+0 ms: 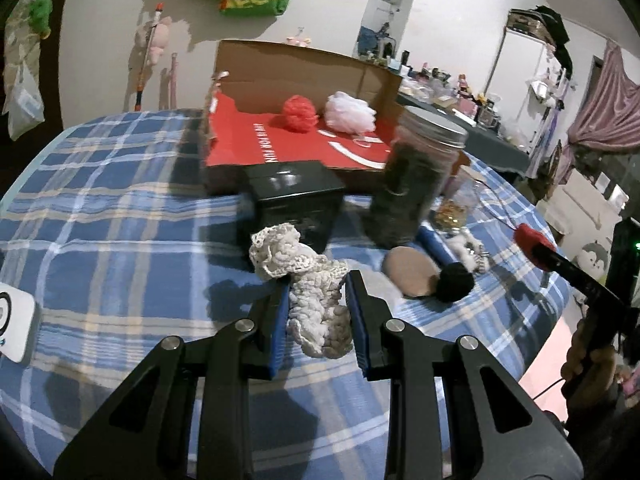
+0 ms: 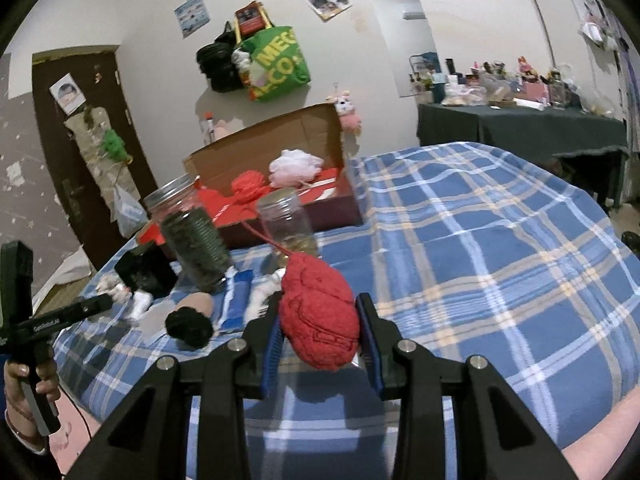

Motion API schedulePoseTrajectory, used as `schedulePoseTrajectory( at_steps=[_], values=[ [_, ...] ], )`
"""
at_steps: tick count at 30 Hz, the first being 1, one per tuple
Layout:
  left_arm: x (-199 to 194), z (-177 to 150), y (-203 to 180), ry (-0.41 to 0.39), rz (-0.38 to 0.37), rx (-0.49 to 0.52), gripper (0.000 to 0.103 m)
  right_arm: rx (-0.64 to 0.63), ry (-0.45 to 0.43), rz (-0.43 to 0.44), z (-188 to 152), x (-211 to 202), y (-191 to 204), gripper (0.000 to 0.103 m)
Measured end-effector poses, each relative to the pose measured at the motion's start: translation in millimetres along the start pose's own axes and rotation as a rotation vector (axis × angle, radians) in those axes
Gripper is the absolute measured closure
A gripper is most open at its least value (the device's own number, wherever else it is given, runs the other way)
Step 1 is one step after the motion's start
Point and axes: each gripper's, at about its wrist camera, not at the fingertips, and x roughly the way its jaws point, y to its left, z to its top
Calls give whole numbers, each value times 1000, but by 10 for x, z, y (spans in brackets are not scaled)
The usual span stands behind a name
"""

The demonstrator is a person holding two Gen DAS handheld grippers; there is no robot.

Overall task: Organize soft objects
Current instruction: 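Carry the scrunchie in the left tool while the right tool carries the red ball into the box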

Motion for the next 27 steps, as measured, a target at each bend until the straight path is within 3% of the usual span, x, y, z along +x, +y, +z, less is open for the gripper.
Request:
schedulePoseTrajectory(
  at_steps=[8, 18, 27],
  values=[
    [-56, 41, 346, -3, 68, -49, 78, 54, -6, -37, 89, 2, -211, 66],
    [63, 294, 480, -10, 65, -34, 78, 141, -49, -91, 297, -8, -444, 66],
    [278, 524, 559, 14, 53, -3, 78, 74, -40, -72, 608, 297, -327, 66]
  ],
)
